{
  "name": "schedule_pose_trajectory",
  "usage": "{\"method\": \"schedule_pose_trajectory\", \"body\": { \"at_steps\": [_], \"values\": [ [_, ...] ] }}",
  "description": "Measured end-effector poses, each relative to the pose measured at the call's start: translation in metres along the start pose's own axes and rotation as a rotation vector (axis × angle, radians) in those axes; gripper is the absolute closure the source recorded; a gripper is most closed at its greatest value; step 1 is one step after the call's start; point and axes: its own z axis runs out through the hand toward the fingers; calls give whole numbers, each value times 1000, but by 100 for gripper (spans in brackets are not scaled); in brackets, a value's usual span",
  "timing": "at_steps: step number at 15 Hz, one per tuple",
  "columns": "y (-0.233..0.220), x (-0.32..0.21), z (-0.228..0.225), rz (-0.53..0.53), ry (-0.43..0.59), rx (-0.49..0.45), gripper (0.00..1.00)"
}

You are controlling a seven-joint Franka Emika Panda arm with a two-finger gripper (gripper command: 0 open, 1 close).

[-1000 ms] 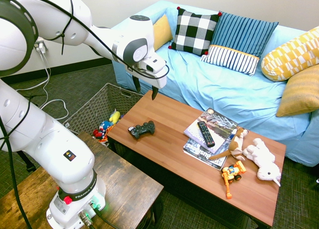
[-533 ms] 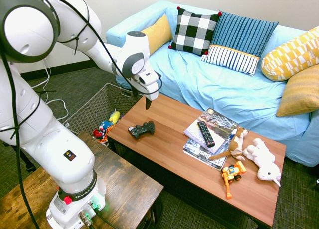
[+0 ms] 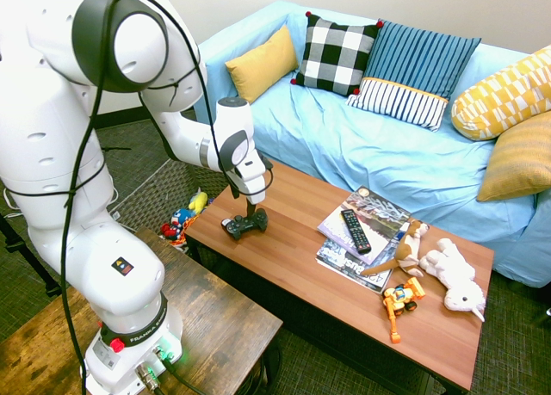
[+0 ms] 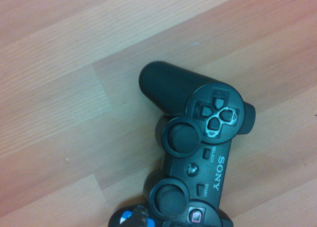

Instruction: Put the gamepad in the basket

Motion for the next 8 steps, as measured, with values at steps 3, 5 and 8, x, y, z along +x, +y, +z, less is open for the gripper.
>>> {"method": "schedule_pose_trajectory", "body": {
  "at_steps": [3, 5, 8],
  "values": [
    [-5, -1, 33, 20, -3, -22, 0],
    [-10, 1, 52, 37, -4, -33, 0],
    [-19, 3, 74, 73, -7, -40, 0]
  ]
}}
